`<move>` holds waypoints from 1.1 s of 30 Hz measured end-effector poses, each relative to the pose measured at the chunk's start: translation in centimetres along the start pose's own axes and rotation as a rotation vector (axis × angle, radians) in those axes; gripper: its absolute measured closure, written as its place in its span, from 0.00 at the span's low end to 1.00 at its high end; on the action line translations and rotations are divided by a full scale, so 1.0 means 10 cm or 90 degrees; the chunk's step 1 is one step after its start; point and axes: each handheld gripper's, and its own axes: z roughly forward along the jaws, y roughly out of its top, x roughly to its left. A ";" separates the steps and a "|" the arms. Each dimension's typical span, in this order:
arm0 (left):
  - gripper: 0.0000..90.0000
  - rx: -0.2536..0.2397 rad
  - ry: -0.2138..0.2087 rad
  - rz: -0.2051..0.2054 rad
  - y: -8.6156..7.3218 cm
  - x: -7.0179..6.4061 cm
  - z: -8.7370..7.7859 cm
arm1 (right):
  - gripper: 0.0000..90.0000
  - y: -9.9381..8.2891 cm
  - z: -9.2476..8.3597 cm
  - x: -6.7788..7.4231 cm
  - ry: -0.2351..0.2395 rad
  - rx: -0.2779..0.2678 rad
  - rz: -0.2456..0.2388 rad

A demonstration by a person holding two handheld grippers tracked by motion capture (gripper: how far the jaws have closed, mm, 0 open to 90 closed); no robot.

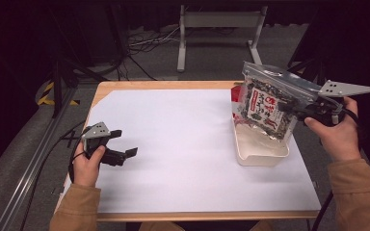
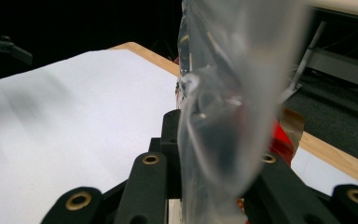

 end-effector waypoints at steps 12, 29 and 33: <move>0.04 0.000 0.000 0.000 0.00 0.00 0.00 | 0.84 -0.10 0.08 0.08 0.002 0.022 -0.022; 0.04 0.002 0.002 0.004 -0.01 0.01 -0.01 | 0.84 -0.43 0.21 0.06 0.007 0.011 0.000; 0.04 0.001 0.002 0.006 0.00 0.01 -0.01 | 0.84 -0.50 0.20 0.05 0.003 -0.003 0.009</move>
